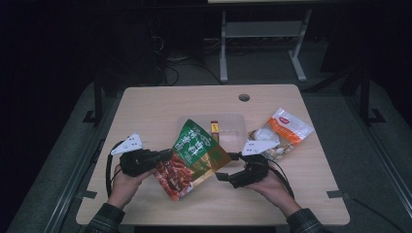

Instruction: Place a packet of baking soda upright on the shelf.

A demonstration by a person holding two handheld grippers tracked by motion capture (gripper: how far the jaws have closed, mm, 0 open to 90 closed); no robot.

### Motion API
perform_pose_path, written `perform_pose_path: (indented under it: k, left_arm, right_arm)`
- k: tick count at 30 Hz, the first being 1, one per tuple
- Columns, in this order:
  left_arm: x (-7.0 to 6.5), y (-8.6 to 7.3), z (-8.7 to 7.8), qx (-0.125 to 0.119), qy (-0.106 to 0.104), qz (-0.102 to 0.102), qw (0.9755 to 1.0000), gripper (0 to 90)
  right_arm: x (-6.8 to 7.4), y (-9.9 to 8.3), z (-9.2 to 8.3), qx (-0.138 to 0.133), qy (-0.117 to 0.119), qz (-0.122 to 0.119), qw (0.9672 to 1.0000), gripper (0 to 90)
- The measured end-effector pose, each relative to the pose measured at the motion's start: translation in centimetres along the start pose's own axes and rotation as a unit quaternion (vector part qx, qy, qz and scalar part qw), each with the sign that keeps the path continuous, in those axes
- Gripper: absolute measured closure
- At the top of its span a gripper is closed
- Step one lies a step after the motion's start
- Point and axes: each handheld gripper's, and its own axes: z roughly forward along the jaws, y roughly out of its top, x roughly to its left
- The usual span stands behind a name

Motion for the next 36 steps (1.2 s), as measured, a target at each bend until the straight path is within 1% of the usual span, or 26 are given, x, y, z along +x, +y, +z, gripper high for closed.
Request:
perform_pose_path:
  k: [1,3,4,5,6,8,9,10,11,12,13,14,15,16,17,18,19,20,23,25,26,29,33,36]
  left_arm:
    - [0.0,0.0,0.0,0.000,0.000,0.000,1.0000,89.9]
    - [-0.1,0.1,0.0,-0.001,0.000,0.001,1.0000,89.9]
    - [-0.2,0.1,0.1,-0.003,-0.001,0.001,1.0000,89.8]
    - [-0.3,0.1,0.1,-0.003,-0.002,0.001,1.0000,89.8]
    - [-0.3,0.1,0.1,-0.003,-0.002,0.002,1.0000,89.8]
    - [-0.3,0.1,0.1,-0.007,-0.002,0.002,1.0000,89.8]
    - [-0.3,0.1,0.1,-0.007,-0.002,0.003,1.0000,89.8]
    - [-0.3,0.2,0.0,-0.009,-0.004,0.002,1.0000,89.8]
    - [-0.3,0.2,0.0,-0.009,-0.004,0.002,1.0000,89.8]
    - [-0.3,0.2,0.0,-0.009,-0.002,0.001,1.0000,89.8]
    - [-0.3,0.2,0.0,-0.009,-0.002,0.001,1.0000,89.8]
    - [-0.2,0.1,0.0,-0.009,0.000,0.002,1.0000,89.7]
    - [-0.2,0.1,0.0,-0.009,0.000,0.002,1.0000,89.7]
    - [-0.2,0.1,0.0,-0.013,-0.003,-0.004,0.9999,89.7]
    - [-0.2,0.1,0.0,-0.013,-0.003,-0.004,0.9999,89.7]
    - [-0.2,0.1,0.0,-0.014,-0.007,-0.002,0.9999,89.7]
    - [-0.2,0.1,0.0,-0.014,-0.007,-0.002,0.9999,89.6]
    - [-0.4,0.0,0.1,-0.014,-0.010,-0.002,0.9999,89.6]
    - [-0.5,0.0,0.3,-0.012,-0.014,-0.001,0.9998,89.5]
    - [-0.7,-0.1,0.4,-0.010,-0.017,0.001,0.9998,89.4]
    - [-0.8,-0.2,0.5,-0.006,-0.021,0.006,0.9998,89.4]
    - [-1.0,-0.3,0.6,0.001,-0.024,0.010,0.9997,89.3]
    - [-1.4,-0.5,0.9,0.010,-0.030,0.016,0.9994,89.1]
    - [-1.4,-0.5,1.0,0.014,-0.029,0.022,0.9992,88.1]
  right_arm:
    - [0.0,0.0,0.0,0.000,0.000,0.000,1.0000,20.6]
    - [0.1,0.6,0.7,-0.015,0.002,0.000,0.9999,26.5]
    - [0.1,0.9,1.3,-0.025,0.008,0.003,0.9997,32.2]
    - [0.1,0.9,1.3,-0.025,0.008,0.003,0.9997,32.2]
    - [0.1,1.1,1.6,-0.025,0.006,0.007,0.9996,34.0]
    - [0.1,1.3,2.2,-0.023,0.015,0.007,0.9996,43.2]
    - [0.1,1.4,2.4,-0.021,0.014,0.006,0.9997,46.6]
    - [0.0,1.4,2.8,-0.017,0.017,0.006,0.9997,54.3]
    - [0.0,1.4,2.8,-0.017,0.017,0.006,0.9997,54.3]
    - [-0.1,1.4,3.1,-0.015,0.025,0.013,0.9995,62.6]
    - [-0.1,1.4,3.1,-0.015,0.025,0.013,0.9995,62.6]
    - [-0.1,1.5,3.2,-0.017,0.030,0.013,0.9993,71.1]
    - [-0.1,1.5,3.2,-0.017,0.030,0.013,0.9993,71.1]
    - [0.0,1.7,3.1,-0.018,0.035,0.016,0.9991,77.7]
    - [0.0,1.7,3.1,-0.018,0.035,0.016,0.9991,77.7]
    - [-0.1,1.8,2.9,-0.021,0.040,0.016,0.9989,82.3]
    - [-0.1,1.8,2.9,-0.021,0.040,0.016,0.9989,82.3]
    - [-0.1,2.1,2.6,-0.022,0.039,0.014,0.9989,87.1]
    - [-0.3,2.3,2.3,-0.024,0.044,0.020,0.9985,88.9]
    - [-0.5,2.5,1.9,-0.021,0.047,0.018,0.9985,89.2]
    - [-0.6,2.7,1.6,-0.016,0.051,0.010,0.9985,89.3]
    - [-0.8,3.1,1.2,-0.013,0.054,0.005,0.9984,89.4]
    - [-1.2,3.6,0.7,-0.013,0.059,0.006,0.9982,89.6]
    - [-1.2,3.8,0.5,-0.009,0.066,0.001,0.9978,89.7]
